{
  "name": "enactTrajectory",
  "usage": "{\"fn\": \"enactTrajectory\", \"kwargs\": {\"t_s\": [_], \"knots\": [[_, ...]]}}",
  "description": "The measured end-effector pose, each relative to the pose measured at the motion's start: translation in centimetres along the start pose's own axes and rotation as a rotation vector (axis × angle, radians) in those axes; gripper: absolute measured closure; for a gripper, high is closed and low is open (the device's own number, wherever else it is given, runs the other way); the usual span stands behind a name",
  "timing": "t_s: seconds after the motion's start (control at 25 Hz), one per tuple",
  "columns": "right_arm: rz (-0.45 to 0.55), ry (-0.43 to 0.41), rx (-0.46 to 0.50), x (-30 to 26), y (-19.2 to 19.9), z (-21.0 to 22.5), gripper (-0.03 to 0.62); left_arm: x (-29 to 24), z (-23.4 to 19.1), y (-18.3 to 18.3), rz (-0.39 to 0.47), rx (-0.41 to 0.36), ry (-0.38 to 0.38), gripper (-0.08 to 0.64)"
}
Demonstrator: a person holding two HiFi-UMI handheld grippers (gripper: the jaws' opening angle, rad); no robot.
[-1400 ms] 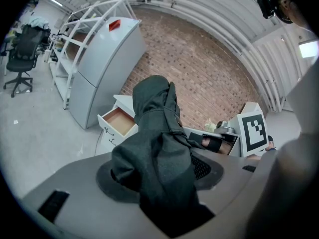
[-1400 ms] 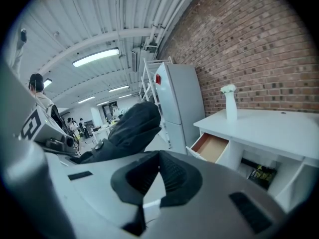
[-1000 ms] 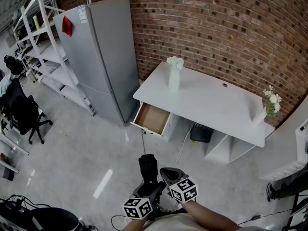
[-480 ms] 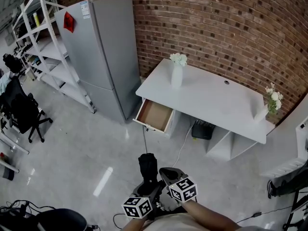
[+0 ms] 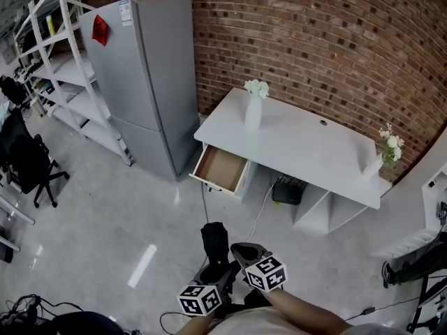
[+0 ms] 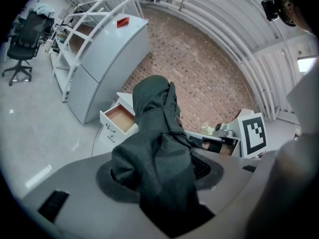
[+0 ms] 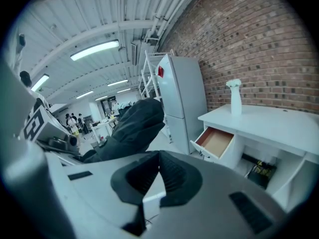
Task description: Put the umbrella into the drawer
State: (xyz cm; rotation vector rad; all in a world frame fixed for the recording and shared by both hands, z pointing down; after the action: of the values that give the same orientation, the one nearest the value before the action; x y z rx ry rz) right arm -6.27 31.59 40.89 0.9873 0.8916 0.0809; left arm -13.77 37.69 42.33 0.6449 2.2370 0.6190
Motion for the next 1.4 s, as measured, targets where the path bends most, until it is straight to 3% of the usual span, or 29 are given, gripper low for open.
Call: {"fn": "enactTrajectory", "kwargs": {"t_s": [0.44, 0.88, 1.4], "knots": [[0.003, -0.025, 0.015, -1.2, -1.1, 2.2, 0.575, -1.7, 0.0, -1.1, 0.032, 0.012, -0.016, 0.305], [0.012, -0.061, -0.014, -2.8, -3.7, 9.6, 0.575, -7.3, 0.1, -5.0, 0.043, 0.039, -0.061, 0.305], [0.010, -0.089, -0.051, -4.4, -5.8, 19.4, 0.575, -16.0, -0.1, -10.3, -0.001, 0.076, -0.099, 0.305]]}}
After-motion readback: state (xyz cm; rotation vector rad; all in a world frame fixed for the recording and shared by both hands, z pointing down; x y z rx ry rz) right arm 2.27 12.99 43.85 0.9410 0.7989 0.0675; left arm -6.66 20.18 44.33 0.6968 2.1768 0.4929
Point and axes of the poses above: the fingertips, and each gripper's own axes: x backward along the fingers, z to its right, y out of its underside, the point moved 4 cm from there along x, backward along the fingers, and after that the axes turned 11 degrees about -z, right-handed, at the moved point
